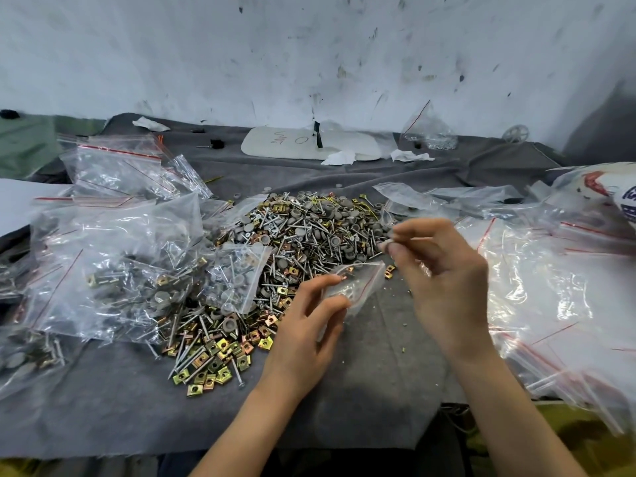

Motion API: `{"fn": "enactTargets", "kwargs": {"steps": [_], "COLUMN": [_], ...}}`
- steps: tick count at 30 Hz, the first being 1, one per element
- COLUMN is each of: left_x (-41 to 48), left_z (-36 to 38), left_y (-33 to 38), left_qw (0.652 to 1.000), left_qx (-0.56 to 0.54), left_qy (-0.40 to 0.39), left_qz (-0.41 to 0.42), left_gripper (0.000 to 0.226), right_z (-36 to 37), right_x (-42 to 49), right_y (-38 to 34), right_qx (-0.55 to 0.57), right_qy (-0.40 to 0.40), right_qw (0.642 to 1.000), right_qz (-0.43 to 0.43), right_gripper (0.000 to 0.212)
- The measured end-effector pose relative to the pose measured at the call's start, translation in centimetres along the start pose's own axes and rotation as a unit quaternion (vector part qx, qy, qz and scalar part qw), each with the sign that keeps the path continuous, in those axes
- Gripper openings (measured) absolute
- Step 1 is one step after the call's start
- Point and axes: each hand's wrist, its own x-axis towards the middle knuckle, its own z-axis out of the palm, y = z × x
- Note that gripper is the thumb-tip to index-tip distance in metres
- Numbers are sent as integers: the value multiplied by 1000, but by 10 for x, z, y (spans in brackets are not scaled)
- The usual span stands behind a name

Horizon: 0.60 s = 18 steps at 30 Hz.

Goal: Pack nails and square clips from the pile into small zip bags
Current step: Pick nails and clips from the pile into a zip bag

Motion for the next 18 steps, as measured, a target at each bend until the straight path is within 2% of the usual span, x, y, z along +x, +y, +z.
{"fn": "enactTargets", "kwargs": {"steps": [3,5,7,9,11,14,18], "left_x": [1,1,0,-1,0,0,0], "left_z": [0,0,0,-1,-1,0,-1], "left_y": [1,1,1,0,0,1,3], "left_qw": [1000,1000,1000,1000,1000,1000,999], "left_qx": [4,2,-4,-5,-7,-11,-10], "left_qy": [3,4,2,1,2,14,35], "left_qz": [9,10,6,2,-1,-1,-22], "left_gripper": [12,13,13,13,13,11,13], "right_z": [10,11,6,1,2,16,44], "right_x": [-7,-10,-8,-1,11,28,37], "right_y": [-7,-1,3,9,22,51,87], "right_qx": [-172,-218,-199,-175,-184,-214,-299], "right_qy": [-105,-137,-113,-56,-24,-103,-238], "right_qw": [971,956,968,981,983,968,917], "right_qz": [-133,-140,-102,-61,-15,74,119], "right_gripper": [23,23,22,17,17,16,22]}}
